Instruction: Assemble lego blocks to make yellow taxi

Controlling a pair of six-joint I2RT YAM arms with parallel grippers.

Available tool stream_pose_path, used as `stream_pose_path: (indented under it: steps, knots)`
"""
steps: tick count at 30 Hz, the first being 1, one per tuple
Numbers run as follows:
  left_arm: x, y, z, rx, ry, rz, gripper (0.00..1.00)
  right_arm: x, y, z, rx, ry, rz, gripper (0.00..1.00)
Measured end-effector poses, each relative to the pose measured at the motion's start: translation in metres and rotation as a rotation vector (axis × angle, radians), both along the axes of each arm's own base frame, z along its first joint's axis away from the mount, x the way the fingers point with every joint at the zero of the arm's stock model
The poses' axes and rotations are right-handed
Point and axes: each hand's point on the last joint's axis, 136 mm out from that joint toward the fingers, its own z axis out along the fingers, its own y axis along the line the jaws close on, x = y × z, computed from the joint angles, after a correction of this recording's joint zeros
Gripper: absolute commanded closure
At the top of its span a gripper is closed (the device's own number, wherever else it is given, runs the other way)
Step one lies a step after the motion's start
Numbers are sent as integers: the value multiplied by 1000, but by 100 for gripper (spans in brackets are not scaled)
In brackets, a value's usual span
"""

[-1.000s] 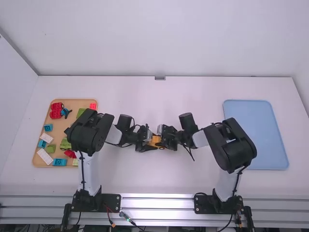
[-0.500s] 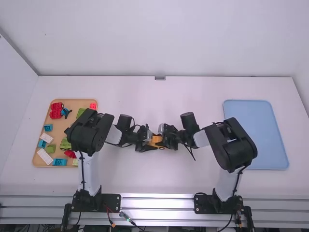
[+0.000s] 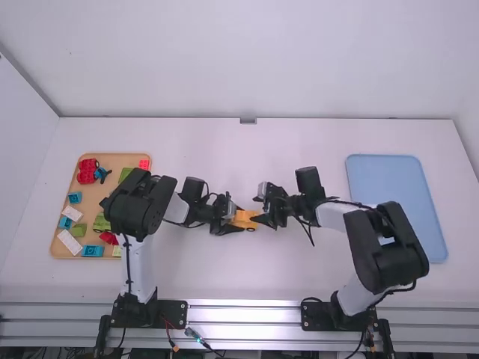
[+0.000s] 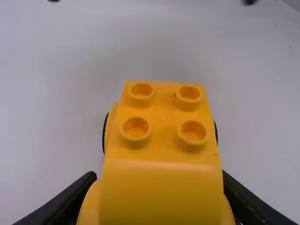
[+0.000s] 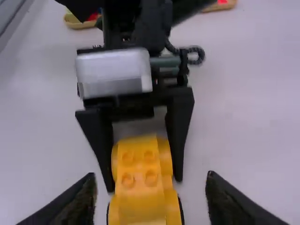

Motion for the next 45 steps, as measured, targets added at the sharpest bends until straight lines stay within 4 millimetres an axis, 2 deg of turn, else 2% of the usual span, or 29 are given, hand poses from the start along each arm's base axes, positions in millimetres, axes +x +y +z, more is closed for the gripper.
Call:
stream_pose_path:
  steps: [1, 2, 5, 11, 13, 17, 24, 27, 28, 29, 32, 33, 38, 39, 41, 42, 45]
  knots:
    - [0, 0, 0, -1, -1, -1, 25, -1, -6, -2, -10, 7, -3, 1]
    - [-1, 0, 0, -2, 6, -1, 16, -2, -11, -4, -19, 15, -7, 1]
    - [-1, -1, 1, -5, 8, -3, 1, -2, -23, -9, -33, 6, -15, 1]
    - [0, 0, 3, 0, 45, 20, 1, 6, -22, -10, 12, -159, -13, 1]
    - [2, 2, 5, 31, 69, 47, 1, 12, -16, -17, 48, -227, -21, 1]
    - [5, 7, 15, 83, 83, 88, 1, 9, -5, -35, 95, -207, -17, 1]
    - [5, 23, 65, 139, 39, 145, 1, 1, 17, -67, 109, -40, 5, 1]
    - [12, 38, 85, 139, -7, 188, 1, 5, 27, -69, 115, -22, 22, 1]
    - [12, 38, 85, 139, -7, 188, 1, 5, 27, -69, 115, -22, 22, 1]
    - [17, 47, 91, 139, -19, 216, 1, 7, 30, -69, 116, -23, 27, 1]
    - [25, 62, 96, 139, -33, 262, 1, 8, 33, -71, 106, -24, 25, 13]
    - [29, 71, 95, 141, -26, 289, 1, 7, 34, -72, 98, -24, 23, 27]
    - [35, 93, 100, 105, -10, 340, 1, 5, 39, -74, 86, -29, 27, 62]
    - [36, 94, 100, 102, -10, 344, 1, 5, 39, -74, 86, -30, 27, 63]
    - [38, 102, 103, 86, -9, 361, 1, 6, 38, -73, 91, -27, 23, 74]
    - [39, 103, 103, 85, -8, 365, 1, 7, 37, -73, 93, -26, 20, 76]
    - [40, 107, 103, 81, -5, 375, 1, 14, 26, -66, 87, -15, -32, 75]
